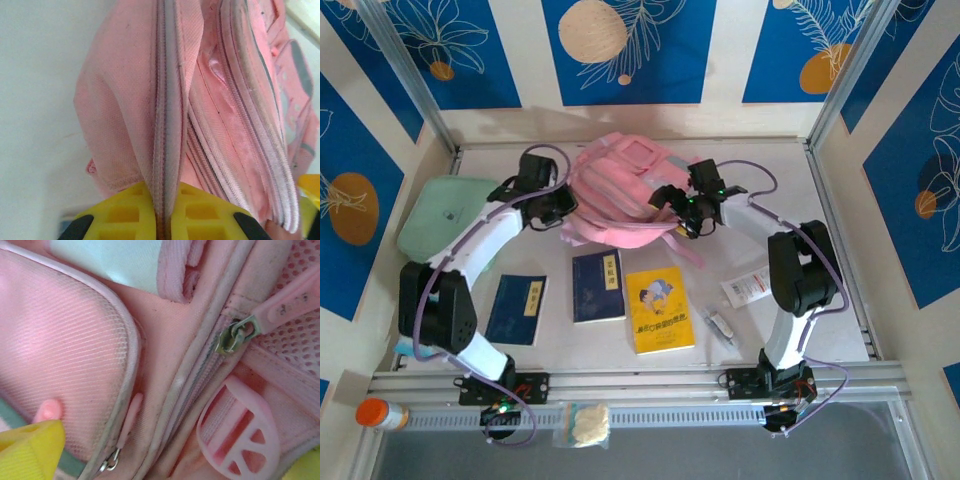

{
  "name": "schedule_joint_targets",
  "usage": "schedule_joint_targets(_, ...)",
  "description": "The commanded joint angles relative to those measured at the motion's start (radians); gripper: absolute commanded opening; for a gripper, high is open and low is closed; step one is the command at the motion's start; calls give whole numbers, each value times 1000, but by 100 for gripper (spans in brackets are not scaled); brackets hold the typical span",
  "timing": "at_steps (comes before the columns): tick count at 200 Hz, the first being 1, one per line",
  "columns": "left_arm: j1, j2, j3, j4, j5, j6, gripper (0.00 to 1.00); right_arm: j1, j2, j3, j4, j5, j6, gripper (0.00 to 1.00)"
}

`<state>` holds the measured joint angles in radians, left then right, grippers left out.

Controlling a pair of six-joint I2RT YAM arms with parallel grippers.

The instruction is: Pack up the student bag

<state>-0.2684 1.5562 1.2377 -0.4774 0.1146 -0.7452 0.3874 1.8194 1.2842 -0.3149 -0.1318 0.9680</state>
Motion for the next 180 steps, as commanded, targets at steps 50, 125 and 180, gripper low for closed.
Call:
schedule_joint_targets(50,167,66,-11,-67,-29,190,3,85,-77,-62,-82,3,-6,99)
schedule_joint_targets(125,126,-89,-51,-28,116,145,57,-55,16,21,-125,-55,-96,86)
schedule_joint_targets(180,-211,-148,-137,66,75,-3,60,-93,127,81,-98,-124,-105,69)
